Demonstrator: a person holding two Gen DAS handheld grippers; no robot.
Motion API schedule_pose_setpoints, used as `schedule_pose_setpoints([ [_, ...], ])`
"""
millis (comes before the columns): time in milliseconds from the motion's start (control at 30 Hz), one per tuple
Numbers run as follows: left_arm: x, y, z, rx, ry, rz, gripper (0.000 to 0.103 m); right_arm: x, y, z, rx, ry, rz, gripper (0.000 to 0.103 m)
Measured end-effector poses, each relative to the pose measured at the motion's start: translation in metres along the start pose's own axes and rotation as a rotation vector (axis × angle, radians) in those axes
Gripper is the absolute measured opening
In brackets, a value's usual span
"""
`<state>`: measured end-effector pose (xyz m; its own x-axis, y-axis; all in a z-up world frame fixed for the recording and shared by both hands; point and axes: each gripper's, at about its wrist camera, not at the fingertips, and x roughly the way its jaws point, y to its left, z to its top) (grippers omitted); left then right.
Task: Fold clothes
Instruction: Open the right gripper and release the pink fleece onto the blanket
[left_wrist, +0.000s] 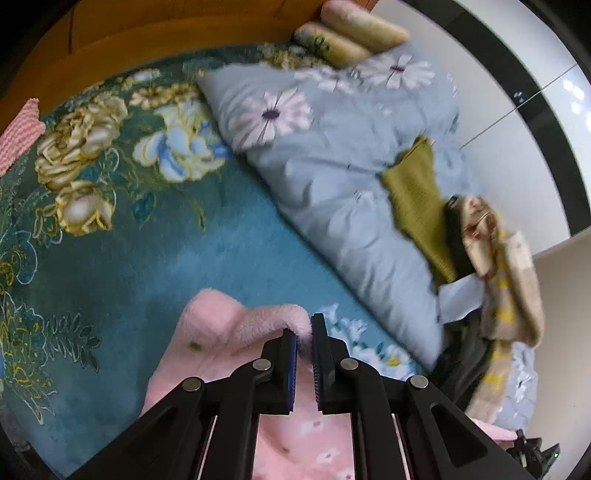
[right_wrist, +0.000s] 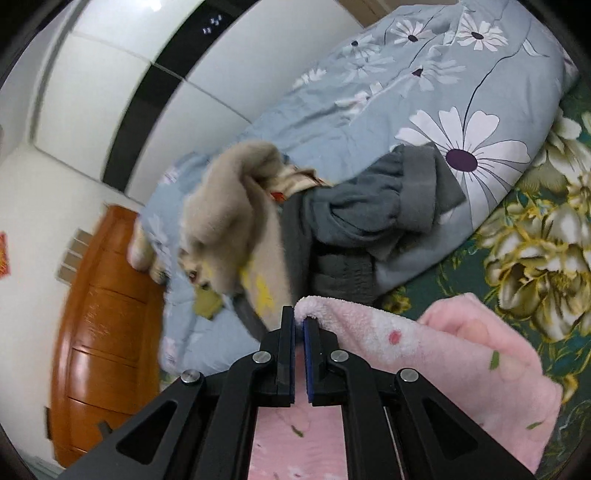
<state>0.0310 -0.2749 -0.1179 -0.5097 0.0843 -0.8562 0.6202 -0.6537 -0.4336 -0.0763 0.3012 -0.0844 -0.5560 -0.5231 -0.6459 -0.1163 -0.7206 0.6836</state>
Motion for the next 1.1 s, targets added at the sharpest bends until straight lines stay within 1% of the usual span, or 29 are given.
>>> schedule_pose_setpoints([
  [33, 0.008, 0.003, -0.002, -0.008, 0.025, -0.003, 0.01, 0.006, -0.002, -0.001, 0.005, 0.017, -0.013, 0.006],
  [67, 0.012, 0.006, -0.005, -0.018, 0.044, -0.012, 0.012, 0.009, -0.005, -0.001, 0.009, 0.027, -0.023, 0.006],
  [133, 0.018, 0.012, -0.01, -0.034, 0.07, -0.03, 0.023, 0.014, -0.01, -0.003, 0.017, 0.048, -0.045, 0.007],
  [167, 0.017, 0.015, -0.013, -0.035, 0.068, -0.039, 0.035, 0.017, -0.012, -0.004, 0.021, 0.059, -0.056, 0.007],
  [200, 0.016, 0.018, -0.016, -0.037, 0.064, -0.048, 0.049, 0.019, -0.013, -0.005, 0.02, 0.066, -0.06, 0.018],
  [233, 0.013, 0.021, -0.017, -0.038, 0.056, -0.055, 0.053, 0.018, -0.013, -0.005, 0.011, 0.07, -0.055, 0.035],
  [300, 0.002, 0.028, -0.02, -0.036, 0.038, -0.09, 0.055, 0.011, -0.01, -0.005, -0.019, 0.067, -0.029, 0.049],
  [333, -0.008, 0.035, -0.024, -0.04, 0.016, -0.122, 0.055, 0.005, -0.007, -0.007, -0.04, 0.061, -0.012, 0.05],
  [400, -0.025, 0.055, -0.036, -0.057, -0.027, -0.134, 0.059, -0.012, -0.002, -0.012, -0.091, 0.044, 0.019, 0.051],
  [433, -0.034, 0.066, -0.041, -0.065, -0.049, -0.139, 0.06, -0.023, -0.002, -0.018, -0.108, 0.032, 0.028, 0.054],
  [500, -0.041, 0.092, -0.056, -0.088, -0.073, -0.107, 0.063, -0.044, -0.014, -0.034, -0.122, 0.012, 0.034, 0.059],
  [533, -0.043, 0.107, -0.066, -0.101, -0.079, -0.083, 0.063, -0.051, -0.026, -0.045, -0.115, 0.013, 0.019, 0.06],
  [600, -0.038, 0.14, -0.088, -0.148, -0.05, -0.033, 0.063, -0.061, -0.049, -0.066, -0.094, 0.027, -0.031, 0.06],
  [700, -0.025, 0.188, -0.123, -0.236, 0.017, 0.027, 0.063, -0.068, -0.106, -0.108, -0.009, 0.099, -0.159, 0.06],
  [767, -0.019, 0.205, -0.139, -0.276, 0.054, 0.015, 0.063, -0.072, -0.136, -0.128, 0.063, 0.128, -0.203, 0.06],
  [833, -0.014, 0.214, -0.152, -0.319, 0.083, -0.033, 0.063, -0.078, -0.158, -0.146, 0.129, 0.148, -0.224, 0.06],
  [867, -0.012, 0.216, -0.156, -0.337, 0.09, -0.052, 0.062, -0.079, -0.164, -0.152, 0.142, 0.157, -0.232, 0.06],
  [900, -0.01, 0.217, -0.16, -0.351, 0.094, -0.073, 0.061, -0.079, -0.168, -0.157, 0.151, 0.165, -0.229, 0.06],
  [967, -0.005, 0.214, -0.166, -0.369, 0.1, -0.11, 0.06, -0.077, -0.175, -0.162, 0.193, 0.183, -0.181, 0.06],
  [1033, -0.003, 0.208, -0.169, -0.366, 0.09, -0.125, 0.047, -0.074, -0.179, -0.166, 0.253, 0.19, -0.127, 0.06],
  [1067, -0.003, 0.206, -0.17, -0.359, 0.084, -0.129, 0.033, -0.07, -0.181, -0.168, 0.272, 0.196, -0.116, 0.06],
  [1100, -0.003, 0.203, -0.17, -0.353, 0.077, -0.132, 0.026, -0.065, -0.181, -0.17, 0.282, 0.206, -0.115, 0.06],
])
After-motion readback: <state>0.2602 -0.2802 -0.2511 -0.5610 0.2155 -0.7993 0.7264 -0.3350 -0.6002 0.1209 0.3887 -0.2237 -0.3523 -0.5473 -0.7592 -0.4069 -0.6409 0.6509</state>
